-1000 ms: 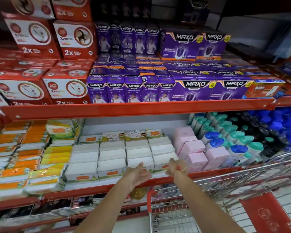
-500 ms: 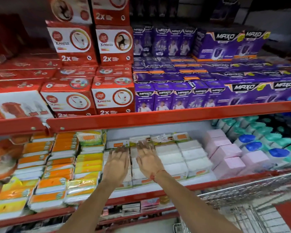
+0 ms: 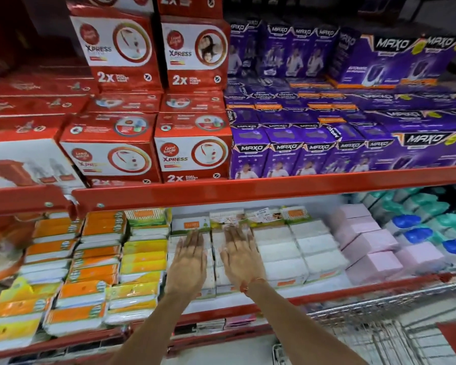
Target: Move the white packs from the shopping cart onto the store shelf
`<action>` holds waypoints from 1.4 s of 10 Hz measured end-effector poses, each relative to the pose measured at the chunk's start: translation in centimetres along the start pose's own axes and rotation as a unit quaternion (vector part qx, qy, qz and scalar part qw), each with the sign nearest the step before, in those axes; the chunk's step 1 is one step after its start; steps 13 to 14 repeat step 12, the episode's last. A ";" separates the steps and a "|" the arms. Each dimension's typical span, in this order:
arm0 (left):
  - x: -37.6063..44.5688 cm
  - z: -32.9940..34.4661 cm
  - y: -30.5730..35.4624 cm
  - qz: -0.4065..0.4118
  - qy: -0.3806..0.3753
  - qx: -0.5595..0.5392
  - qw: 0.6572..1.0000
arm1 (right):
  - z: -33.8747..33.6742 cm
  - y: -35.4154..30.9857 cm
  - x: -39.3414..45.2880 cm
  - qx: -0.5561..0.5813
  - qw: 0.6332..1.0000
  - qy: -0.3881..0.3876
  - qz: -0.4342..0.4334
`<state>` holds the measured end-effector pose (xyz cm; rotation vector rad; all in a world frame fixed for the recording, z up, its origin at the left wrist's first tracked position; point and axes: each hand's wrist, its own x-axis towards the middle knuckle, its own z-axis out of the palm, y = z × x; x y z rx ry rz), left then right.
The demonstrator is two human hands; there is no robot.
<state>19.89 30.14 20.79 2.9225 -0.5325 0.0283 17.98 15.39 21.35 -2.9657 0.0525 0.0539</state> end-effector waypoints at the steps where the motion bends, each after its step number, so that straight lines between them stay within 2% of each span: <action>1: 0.2 -0.4 2.4 -0.029 0.040 -0.045 0.998 | -0.5 0.8 0.3 0.033 0.998 0.033 -0.030; 2: 1.5 -0.4 6.7 0.005 0.045 -0.062 0.997 | -2.2 4.0 0.4 0.069 0.995 0.068 -0.032; 3: 2.7 0.1 11.7 0.039 0.058 -0.058 0.996 | -3.7 10.2 0.7 0.034 0.996 0.079 -0.007; 4: 3.4 0.8 16.2 0.054 0.043 -0.048 0.996 | -4.5 16.5 0.4 -0.015 0.998 0.059 0.015; 5: 4.0 1.7 19.3 0.050 -0.015 -0.054 0.997 | -4.6 20.5 -0.6 -0.023 1.000 0.012 0.003; 6: 4.1 2.6 20.6 0.034 -0.027 -0.040 0.998 | -4.2 21.8 -1.7 -0.020 0.999 -0.007 -0.025; 9: 4.6 3.6 20.7 0.006 -0.002 -0.033 0.999 | -4.3 21.7 -2.1 0.028 0.998 0.019 -0.055; 12: 3.8 2.5 21.3 0.013 -0.028 -0.017 0.999 | -4.9 21.2 -3.1 0.039 0.998 -0.020 -0.038; 14: 3.8 2.5 21.3 0.013 -0.028 -0.017 0.999 | -4.9 21.2 -3.1 0.039 0.998 -0.020 -0.038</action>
